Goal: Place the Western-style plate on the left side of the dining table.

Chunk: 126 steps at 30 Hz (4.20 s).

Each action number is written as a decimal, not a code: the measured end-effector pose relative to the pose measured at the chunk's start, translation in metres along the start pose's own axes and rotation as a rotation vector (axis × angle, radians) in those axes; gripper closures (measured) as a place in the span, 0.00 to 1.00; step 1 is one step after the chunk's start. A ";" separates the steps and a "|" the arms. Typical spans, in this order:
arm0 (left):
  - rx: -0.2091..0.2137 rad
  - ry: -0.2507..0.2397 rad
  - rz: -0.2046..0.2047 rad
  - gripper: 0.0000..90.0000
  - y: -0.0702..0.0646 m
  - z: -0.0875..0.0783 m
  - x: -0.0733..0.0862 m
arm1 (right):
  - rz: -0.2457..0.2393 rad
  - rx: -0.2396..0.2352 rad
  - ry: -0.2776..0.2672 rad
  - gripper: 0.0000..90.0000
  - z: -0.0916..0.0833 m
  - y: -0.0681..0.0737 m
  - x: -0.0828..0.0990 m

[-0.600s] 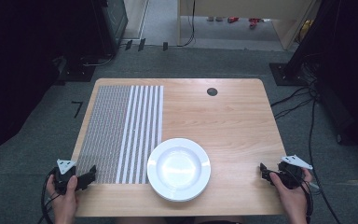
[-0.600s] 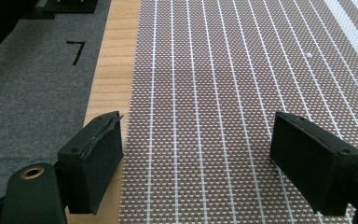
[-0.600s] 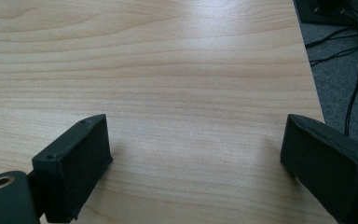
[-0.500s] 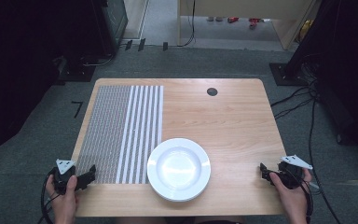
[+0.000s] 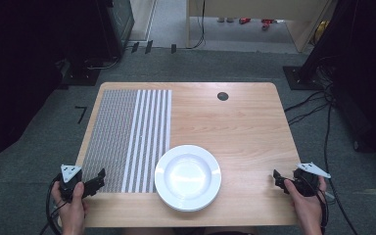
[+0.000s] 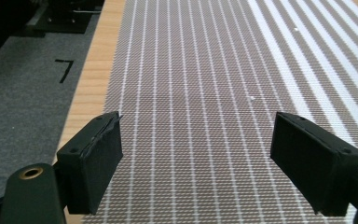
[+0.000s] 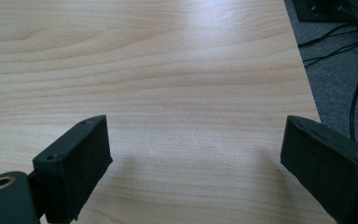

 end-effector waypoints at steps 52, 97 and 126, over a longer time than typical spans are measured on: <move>0.224 -0.003 0.122 0.19 -0.112 0.013 -0.044 | -0.020 -0.188 -0.110 0.10 -0.024 0.103 -0.062; 0.386 0.141 0.210 0.62 -0.170 0.019 -0.021 | 0.027 -0.489 -0.060 0.80 -0.011 0.171 -0.022; 0.435 0.131 0.162 0.70 -0.162 0.017 -0.021 | 0.192 -0.611 -0.039 0.86 -0.012 0.178 -0.011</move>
Point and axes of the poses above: each handheld gripper's, and its own axes: z roughly forward along the jaws, x roughly out of its underside, y roughly to its left, the point moved 2 cm from there along z, roughly forward along the jaws, and after that the axes turned 11 degrees about y, right-handed, at the moved point
